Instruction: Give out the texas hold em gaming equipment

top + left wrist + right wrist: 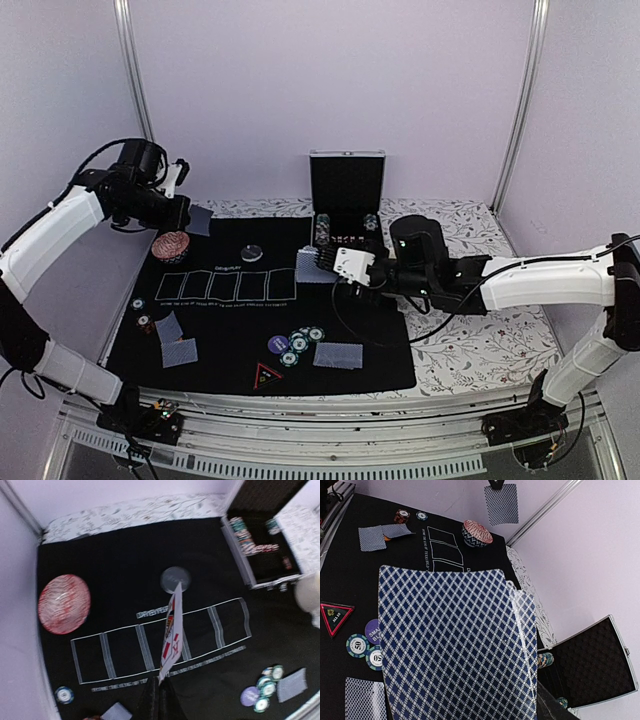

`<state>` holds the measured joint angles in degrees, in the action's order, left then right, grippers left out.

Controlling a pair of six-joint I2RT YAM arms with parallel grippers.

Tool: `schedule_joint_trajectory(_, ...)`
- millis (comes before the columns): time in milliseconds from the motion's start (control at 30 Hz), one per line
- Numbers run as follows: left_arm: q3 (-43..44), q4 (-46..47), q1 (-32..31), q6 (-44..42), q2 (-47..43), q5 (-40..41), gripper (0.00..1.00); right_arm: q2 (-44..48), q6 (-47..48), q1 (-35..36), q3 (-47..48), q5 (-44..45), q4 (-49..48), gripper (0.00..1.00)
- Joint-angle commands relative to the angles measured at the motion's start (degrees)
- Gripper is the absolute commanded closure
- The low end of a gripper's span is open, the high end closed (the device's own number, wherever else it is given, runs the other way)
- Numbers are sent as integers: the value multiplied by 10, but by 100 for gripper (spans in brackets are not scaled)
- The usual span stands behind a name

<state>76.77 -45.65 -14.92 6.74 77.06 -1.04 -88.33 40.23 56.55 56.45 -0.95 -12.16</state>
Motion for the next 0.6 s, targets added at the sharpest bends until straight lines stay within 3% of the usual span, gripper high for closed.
schedule_joint_trajectory(0, -12, -33, 1, -82, 18, 226, 100, 29, 10, -8, -20, -20, -22, 46)
schedule_joint_trajectory(333, -167, 61, -30, -253, 51, 329, 100, 48, 25, -14, -36, -55, -34, 45)
schedule_joint_trajectory(567, -256, 161, -24, -386, 14, 293, 100, 57, 34, -25, -34, -88, -33, 45)
